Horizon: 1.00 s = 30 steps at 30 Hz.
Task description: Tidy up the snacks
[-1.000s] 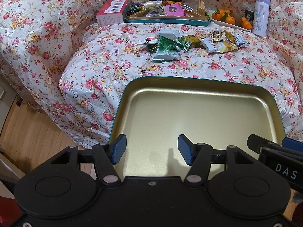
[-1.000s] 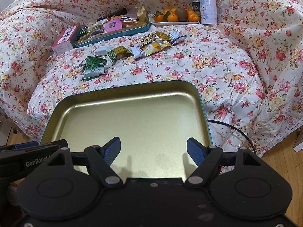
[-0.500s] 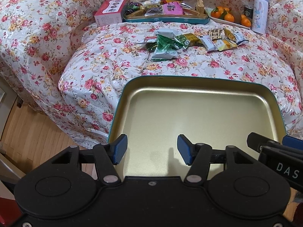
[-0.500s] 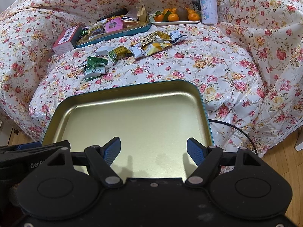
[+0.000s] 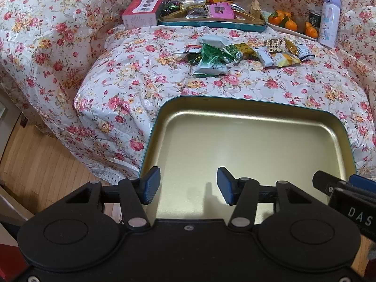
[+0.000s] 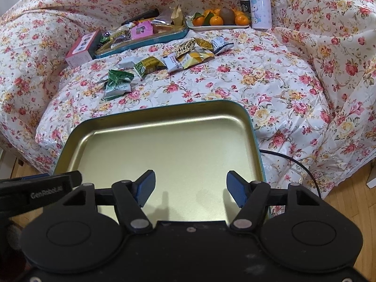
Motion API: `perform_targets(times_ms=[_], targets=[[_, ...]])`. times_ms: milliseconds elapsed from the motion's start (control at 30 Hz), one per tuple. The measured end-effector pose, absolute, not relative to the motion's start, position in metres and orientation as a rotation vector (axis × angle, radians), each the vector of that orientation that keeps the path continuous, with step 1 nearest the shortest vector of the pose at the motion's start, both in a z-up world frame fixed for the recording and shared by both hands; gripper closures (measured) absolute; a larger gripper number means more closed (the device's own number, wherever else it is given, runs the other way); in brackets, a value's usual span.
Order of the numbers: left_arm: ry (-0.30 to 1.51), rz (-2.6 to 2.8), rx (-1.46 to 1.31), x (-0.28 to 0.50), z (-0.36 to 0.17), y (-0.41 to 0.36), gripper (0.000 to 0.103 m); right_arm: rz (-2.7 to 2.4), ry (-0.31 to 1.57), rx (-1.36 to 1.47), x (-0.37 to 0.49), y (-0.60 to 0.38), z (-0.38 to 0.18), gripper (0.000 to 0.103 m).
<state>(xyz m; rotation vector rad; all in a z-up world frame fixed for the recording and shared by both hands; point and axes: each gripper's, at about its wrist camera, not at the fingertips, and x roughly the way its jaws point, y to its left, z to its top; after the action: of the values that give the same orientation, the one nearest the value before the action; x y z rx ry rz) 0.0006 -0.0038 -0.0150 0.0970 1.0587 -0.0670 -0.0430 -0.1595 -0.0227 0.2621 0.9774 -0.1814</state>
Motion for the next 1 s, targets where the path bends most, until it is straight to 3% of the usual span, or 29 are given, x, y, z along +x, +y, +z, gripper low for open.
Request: perform_targets(times_ms=[1000], targets=[[1.069,-0.061,0.142,0.020,-0.018,-0.011,0.044,-0.152,1.141,0.072,0.005,-0.152,-0.026,0.034]])
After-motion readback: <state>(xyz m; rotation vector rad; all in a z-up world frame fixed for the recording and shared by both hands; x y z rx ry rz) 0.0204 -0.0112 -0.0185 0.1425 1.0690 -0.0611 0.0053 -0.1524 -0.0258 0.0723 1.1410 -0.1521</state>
